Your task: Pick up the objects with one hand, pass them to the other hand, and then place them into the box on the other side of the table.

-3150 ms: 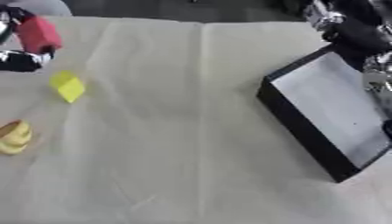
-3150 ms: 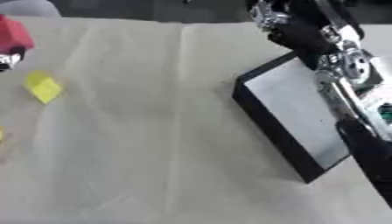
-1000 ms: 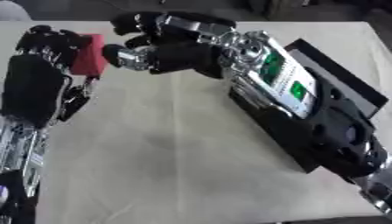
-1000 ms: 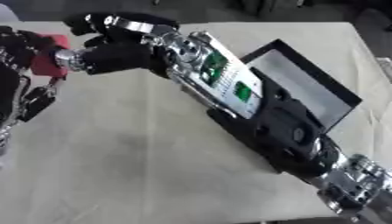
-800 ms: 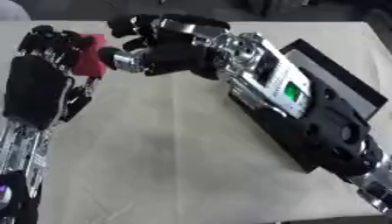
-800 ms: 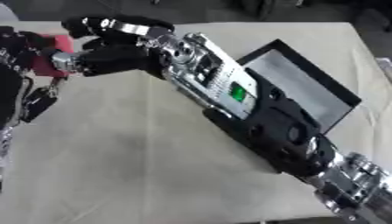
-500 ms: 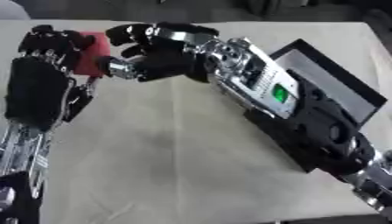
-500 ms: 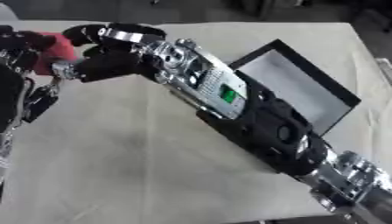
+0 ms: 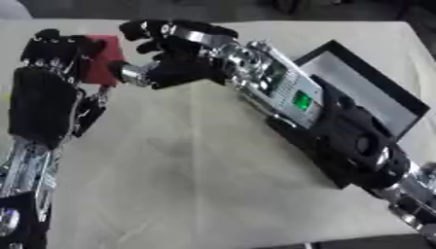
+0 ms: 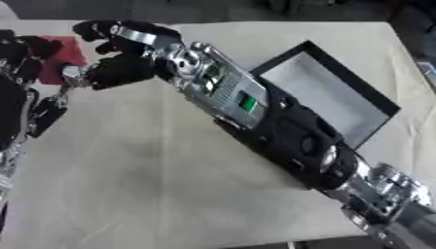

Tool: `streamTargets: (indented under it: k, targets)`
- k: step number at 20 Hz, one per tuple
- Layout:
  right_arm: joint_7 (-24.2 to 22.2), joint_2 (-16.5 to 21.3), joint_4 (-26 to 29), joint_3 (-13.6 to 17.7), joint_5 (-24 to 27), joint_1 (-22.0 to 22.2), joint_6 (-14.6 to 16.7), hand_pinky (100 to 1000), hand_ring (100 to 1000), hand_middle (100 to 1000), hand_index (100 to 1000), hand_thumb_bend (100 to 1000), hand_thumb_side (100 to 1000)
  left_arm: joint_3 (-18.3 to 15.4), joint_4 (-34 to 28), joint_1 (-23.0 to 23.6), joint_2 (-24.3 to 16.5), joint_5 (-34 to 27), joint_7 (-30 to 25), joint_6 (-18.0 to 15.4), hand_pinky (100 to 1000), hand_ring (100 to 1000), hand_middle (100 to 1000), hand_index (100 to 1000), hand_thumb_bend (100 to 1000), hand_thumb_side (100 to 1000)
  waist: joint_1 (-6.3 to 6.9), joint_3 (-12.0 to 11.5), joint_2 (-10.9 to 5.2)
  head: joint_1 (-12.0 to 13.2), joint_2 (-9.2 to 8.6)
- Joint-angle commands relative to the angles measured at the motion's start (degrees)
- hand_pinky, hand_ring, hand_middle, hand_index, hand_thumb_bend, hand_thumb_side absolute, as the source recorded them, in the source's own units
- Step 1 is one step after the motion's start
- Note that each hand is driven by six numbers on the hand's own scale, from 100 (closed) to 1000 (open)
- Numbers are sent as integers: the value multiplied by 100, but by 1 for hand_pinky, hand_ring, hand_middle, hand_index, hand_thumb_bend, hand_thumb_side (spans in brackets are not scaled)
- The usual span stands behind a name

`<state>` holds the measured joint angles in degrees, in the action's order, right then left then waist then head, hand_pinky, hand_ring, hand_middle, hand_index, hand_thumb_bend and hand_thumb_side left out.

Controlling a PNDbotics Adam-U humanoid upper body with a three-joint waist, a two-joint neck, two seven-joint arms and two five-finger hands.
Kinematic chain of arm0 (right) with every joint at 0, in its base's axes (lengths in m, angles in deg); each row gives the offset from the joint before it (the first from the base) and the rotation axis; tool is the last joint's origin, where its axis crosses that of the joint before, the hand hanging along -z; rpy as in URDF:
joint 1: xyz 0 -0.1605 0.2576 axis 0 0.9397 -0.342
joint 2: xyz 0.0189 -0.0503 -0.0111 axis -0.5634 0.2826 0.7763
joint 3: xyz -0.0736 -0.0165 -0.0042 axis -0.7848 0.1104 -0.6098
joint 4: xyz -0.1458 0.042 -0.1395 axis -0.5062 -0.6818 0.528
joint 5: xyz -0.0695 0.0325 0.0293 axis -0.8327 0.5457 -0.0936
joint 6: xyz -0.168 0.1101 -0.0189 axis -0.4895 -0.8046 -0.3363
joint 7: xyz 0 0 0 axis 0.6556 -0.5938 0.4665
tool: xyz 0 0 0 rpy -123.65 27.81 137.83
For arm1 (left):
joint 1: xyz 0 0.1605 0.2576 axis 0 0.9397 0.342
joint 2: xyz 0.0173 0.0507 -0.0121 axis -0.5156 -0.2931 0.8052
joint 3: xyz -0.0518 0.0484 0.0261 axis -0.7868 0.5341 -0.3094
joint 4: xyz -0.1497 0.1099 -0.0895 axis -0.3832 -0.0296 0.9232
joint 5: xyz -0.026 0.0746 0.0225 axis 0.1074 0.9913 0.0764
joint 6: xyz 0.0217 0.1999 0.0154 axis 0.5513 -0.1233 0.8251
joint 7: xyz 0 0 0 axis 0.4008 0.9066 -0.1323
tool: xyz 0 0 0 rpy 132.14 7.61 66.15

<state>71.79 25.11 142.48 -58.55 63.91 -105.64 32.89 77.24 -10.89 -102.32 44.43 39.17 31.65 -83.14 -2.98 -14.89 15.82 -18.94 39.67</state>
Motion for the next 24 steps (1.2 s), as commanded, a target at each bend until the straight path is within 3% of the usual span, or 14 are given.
streamTargets:
  k: [1, 14, 24]
  targets:
    - [-34, 6, -19, 11, -11, -128, 59, 1000, 1000, 1000, 1000, 233, 431, 44, -55, -107, 63, -16, 20, -47, 732, 589, 515, 533, 196, 100, 7, -4, -84, -31, -10]
    - [-141, -95, -428, -59, -6, -181, 109, 999, 1000, 1000, 1000, 230, 451, 138, -56, -143, 186, 32, 122, -143, 731, 589, 515, 534, 189, 100, -4, -55, -47, -82, 18]
    - [-201, -168, -649, -52, 139, -242, 172, 995, 1000, 1000, 1000, 245, 418, 263, -35, -178, 287, 65, 301, -279, 729, 589, 514, 535, 192, 100, -6, -79, -23, -158, 13]
